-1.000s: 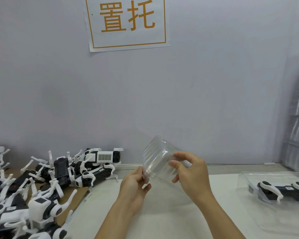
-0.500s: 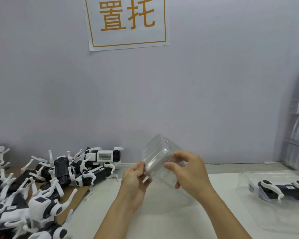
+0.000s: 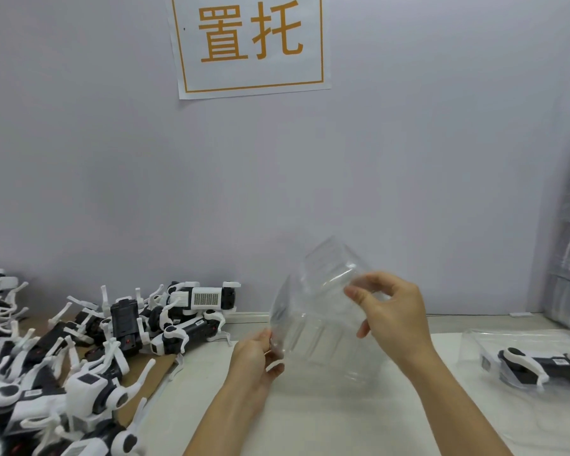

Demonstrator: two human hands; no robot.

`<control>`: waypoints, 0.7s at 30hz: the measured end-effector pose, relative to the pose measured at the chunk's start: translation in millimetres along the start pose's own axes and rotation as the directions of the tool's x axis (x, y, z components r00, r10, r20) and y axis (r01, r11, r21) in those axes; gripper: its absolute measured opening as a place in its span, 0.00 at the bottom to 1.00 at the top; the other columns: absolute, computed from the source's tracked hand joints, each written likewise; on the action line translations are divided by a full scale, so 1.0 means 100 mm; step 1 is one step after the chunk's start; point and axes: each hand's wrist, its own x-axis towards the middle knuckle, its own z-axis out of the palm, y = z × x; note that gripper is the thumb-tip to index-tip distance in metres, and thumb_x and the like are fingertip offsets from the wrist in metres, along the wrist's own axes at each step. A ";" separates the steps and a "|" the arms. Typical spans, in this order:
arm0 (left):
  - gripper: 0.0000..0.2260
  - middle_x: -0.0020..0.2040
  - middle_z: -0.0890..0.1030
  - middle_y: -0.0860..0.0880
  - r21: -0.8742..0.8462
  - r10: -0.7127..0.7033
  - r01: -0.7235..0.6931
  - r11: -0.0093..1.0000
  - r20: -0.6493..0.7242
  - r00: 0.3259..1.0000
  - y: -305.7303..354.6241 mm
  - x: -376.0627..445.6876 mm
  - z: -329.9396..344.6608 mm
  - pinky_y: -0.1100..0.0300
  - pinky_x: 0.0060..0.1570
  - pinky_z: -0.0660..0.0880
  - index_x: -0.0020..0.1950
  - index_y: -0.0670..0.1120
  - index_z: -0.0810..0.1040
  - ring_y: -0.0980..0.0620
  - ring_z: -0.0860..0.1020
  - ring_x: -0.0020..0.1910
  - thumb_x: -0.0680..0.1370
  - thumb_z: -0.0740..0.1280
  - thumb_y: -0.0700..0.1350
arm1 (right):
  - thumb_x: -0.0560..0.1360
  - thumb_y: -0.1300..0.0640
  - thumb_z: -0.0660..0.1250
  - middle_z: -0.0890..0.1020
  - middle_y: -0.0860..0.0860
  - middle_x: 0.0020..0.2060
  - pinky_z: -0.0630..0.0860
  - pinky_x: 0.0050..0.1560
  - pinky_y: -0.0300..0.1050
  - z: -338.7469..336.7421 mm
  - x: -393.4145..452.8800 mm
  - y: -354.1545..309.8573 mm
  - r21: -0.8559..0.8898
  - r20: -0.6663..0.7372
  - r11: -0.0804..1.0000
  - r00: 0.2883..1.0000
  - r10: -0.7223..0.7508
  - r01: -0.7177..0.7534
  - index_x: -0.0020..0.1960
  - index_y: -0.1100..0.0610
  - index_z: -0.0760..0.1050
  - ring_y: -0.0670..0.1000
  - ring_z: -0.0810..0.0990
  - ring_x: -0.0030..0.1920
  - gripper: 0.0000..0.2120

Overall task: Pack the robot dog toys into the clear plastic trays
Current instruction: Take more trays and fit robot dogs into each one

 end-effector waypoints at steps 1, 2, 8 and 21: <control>0.16 0.28 0.74 0.47 0.010 -0.025 0.025 1.000 -0.051 0.998 -0.02 0.01 -0.02 0.58 0.31 0.68 0.34 0.43 0.71 0.50 0.71 0.30 0.82 0.59 0.39 | 0.73 0.62 0.75 0.84 0.50 0.43 0.69 0.21 0.36 -0.06 0.04 -0.02 0.006 -0.043 1.000 0.999 -0.020 0.020 0.43 0.57 0.82 0.54 0.76 0.19 0.03; 0.16 0.29 0.74 0.46 0.011 -0.051 0.052 0.999 -0.091 0.995 -0.04 0.02 -0.04 0.59 0.27 0.70 0.34 0.42 0.71 0.48 0.72 0.30 0.82 0.59 0.38 | 0.73 0.61 0.75 0.84 0.51 0.43 0.69 0.21 0.35 -0.13 0.08 -0.05 0.010 -0.080 0.999 0.996 -0.041 0.042 0.44 0.56 0.81 0.55 0.77 0.19 0.03; 0.09 0.37 0.79 0.39 0.182 0.023 0.003 0.983 -0.136 0.991 -0.12 0.08 -0.03 0.61 0.24 0.76 0.46 0.37 0.75 0.46 0.81 0.27 0.81 0.67 0.43 | 0.74 0.54 0.74 0.83 0.44 0.42 0.69 0.23 0.35 -0.30 0.12 -0.23 0.009 -0.144 0.990 0.980 -0.138 0.140 0.46 0.51 0.82 0.58 0.77 0.20 0.03; 0.11 0.43 0.82 0.47 0.298 0.377 -0.395 0.869 0.118 0.919 0.09 -0.06 0.17 0.62 0.35 0.76 0.44 0.44 0.81 0.50 0.79 0.39 0.81 0.62 0.36 | 0.75 0.52 0.73 0.85 0.46 0.43 0.69 0.21 0.39 -0.14 0.03 -0.45 0.006 0.123 0.998 0.990 -0.066 0.066 0.43 0.49 0.81 0.58 0.79 0.21 0.03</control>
